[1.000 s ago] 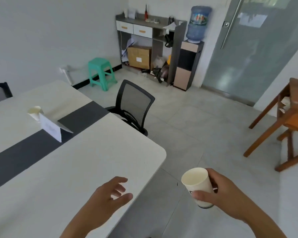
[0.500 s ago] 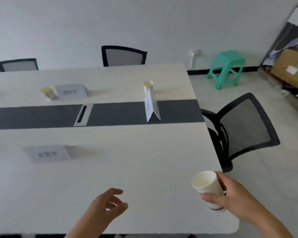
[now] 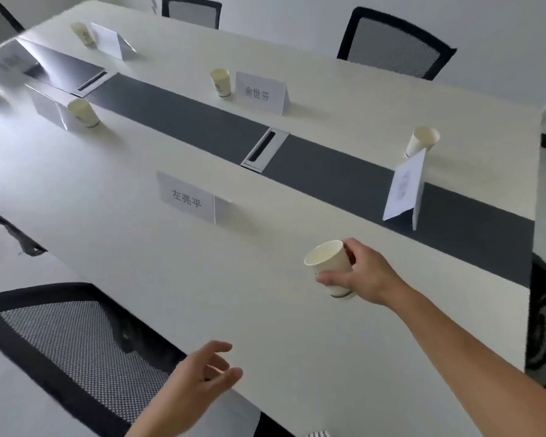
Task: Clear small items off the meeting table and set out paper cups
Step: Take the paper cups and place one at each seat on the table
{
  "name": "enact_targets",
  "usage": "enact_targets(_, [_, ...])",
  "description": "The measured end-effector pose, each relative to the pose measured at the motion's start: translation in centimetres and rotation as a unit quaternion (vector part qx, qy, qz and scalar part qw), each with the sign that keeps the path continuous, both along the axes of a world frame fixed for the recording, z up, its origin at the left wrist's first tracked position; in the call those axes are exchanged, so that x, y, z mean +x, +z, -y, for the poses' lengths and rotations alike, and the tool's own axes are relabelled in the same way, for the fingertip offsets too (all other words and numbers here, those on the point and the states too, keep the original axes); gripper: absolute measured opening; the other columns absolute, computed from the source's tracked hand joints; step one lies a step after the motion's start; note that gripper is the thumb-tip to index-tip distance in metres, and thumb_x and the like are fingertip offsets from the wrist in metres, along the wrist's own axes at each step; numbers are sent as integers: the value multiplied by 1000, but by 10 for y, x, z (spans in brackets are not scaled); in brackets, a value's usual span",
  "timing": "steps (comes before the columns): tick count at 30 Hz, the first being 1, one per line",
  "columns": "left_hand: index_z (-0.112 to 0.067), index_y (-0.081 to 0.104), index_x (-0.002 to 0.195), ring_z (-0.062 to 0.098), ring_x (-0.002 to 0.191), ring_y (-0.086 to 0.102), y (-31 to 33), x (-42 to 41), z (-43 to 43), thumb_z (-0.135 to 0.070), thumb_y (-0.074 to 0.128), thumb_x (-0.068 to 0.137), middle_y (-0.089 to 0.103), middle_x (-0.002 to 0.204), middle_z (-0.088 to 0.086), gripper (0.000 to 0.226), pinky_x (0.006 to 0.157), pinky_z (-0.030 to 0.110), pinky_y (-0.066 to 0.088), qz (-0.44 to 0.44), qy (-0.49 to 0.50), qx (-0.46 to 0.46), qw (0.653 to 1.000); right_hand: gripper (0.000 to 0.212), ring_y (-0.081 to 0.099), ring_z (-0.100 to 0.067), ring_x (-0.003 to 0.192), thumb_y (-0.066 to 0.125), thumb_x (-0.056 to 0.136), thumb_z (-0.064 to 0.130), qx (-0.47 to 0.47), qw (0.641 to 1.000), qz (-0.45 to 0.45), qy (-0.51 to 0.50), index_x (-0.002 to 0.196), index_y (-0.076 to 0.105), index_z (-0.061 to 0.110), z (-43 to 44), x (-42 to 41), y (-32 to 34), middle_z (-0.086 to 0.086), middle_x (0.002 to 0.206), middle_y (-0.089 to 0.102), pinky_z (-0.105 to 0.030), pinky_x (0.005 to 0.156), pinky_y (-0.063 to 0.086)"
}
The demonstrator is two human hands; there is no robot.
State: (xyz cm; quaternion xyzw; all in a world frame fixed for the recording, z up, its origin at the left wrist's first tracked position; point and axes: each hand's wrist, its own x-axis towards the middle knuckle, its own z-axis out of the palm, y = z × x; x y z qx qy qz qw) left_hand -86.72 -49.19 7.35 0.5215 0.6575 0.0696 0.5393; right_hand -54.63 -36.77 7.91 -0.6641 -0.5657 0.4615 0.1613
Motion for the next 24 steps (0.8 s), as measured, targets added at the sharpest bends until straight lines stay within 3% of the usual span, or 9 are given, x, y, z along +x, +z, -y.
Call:
enact_targets(6, [-40,57,114,-2,91,66,-25,-5,-90,-47,69,81,70,99,-5,35,75,20,53,28,32,40,998,66,60,-14,98,87,61,40,34,998,-22,-49,112,47,31,-122,-56,-49,15,101,59,-16,64,42])
enact_targets(11, [-44,55,114,-4,95,64,-40,-10,-115,-51,66,82,69,100,-9,35,74,18,52,38,44,25,998,74,58,-19,101,86,65,32,59,995,5,-81,125,45,20,-182,-89,-100,6,111,60,-27,78,45])
enact_targets(16, [-38,57,114,3,92,65,-56,-25,-115,-44,68,83,67,99,-8,33,81,24,55,19,54,-19,998,72,60,-20,99,86,66,34,98,988,4,-119,123,44,20,-208,-112,-135,8,106,60,-34,81,50])
enact_targets(21, [-36,58,113,4,92,66,-62,-28,-127,-41,69,84,68,98,-6,32,83,27,55,7,74,-27,997,73,60,-15,90,86,62,40,106,989,-3,-100,120,45,25,-222,-122,-147,17,94,59,-28,76,49])
enact_targets(24, [-36,58,114,3,92,65,-59,-22,-135,-42,68,84,68,99,-8,32,83,26,55,3,69,-18,997,75,60,-15,89,86,61,43,97,993,4,-74,122,44,26,-228,-132,-146,13,96,62,-27,75,47])
